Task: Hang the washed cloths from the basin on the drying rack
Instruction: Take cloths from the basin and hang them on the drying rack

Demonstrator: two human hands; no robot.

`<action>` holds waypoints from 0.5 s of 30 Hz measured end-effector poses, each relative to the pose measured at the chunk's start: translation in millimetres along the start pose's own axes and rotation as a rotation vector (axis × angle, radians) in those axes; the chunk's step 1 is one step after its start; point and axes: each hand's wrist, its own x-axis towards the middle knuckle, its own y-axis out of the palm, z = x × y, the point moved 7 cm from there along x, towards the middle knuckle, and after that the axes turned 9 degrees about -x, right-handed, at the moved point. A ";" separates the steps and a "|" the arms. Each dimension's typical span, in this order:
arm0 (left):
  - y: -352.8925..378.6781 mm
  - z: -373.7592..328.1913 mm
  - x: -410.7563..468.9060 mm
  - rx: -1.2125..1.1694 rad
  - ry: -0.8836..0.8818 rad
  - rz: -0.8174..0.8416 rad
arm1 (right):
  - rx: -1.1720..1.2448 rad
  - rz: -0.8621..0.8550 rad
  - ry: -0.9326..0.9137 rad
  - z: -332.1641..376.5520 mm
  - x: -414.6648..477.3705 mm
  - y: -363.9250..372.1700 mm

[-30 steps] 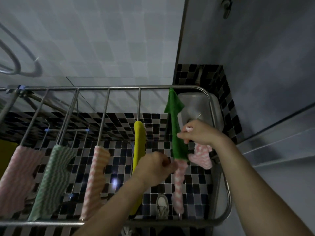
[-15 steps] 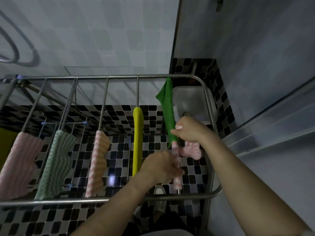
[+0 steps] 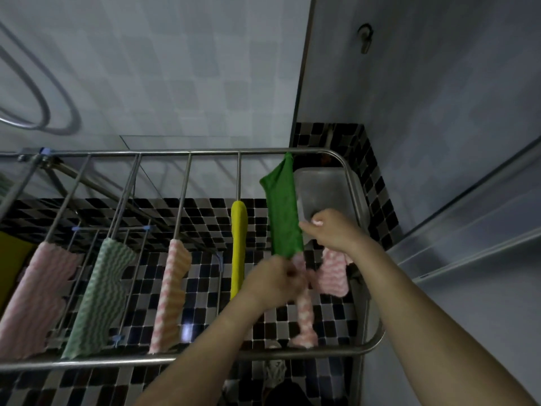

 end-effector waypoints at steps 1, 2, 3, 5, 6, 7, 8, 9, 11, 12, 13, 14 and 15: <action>-14.5 -0.5 10.8 -0.042 -0.004 -0.105 | 0.044 -0.028 0.011 -3.5 5.3 -6.1; -27.0 -0.2 21.9 -0.070 -0.002 -0.199 | 0.071 -0.055 0.022 -7.8 11.4 -10.8; -38.8 -1.9 32.1 -0.095 0.007 -0.275 | 0.095 -0.078 0.034 -11.2 17.9 -15.9; -58.1 -4.2 55.2 -0.164 0.005 -0.383 | 0.170 -0.108 0.057 -17.0 34.8 -25.6; -65.7 -4.1 66.7 -0.203 0.002 -0.419 | 0.191 -0.124 0.057 -17.8 42.0 -30.2; -74.2 -5.5 80.0 -0.232 -0.002 -0.448 | 0.183 -0.142 0.052 -16.9 52.4 -36.5; -80.9 -5.7 90.8 -0.248 -0.006 -0.467 | 0.163 -0.163 0.038 -15.7 61.0 -41.1; -88.8 -7.3 103.0 -0.254 -0.017 -0.480 | 0.138 -0.179 0.033 -14.1 71.2 -46.6; -102.9 -8.7 130.6 -0.264 -0.042 -0.493 | 0.127 -0.187 0.036 -11.5 94.4 -53.3; -108.3 -9.6 140.4 -0.270 -0.052 -0.492 | 0.143 -0.192 0.037 -10.3 103.4 -54.0; -114.6 -11.2 155.0 -0.278 -0.064 -0.487 | 0.156 -0.187 0.045 -8.1 116.2 -55.2; -118.1 -12.6 164.8 -0.290 -0.067 -0.478 | 0.177 -0.182 0.043 -6.4 126.0 -52.9; -121.4 -14.0 178.4 -0.303 -0.070 -0.471 | 0.222 -0.156 0.045 -3.9 137.4 -50.3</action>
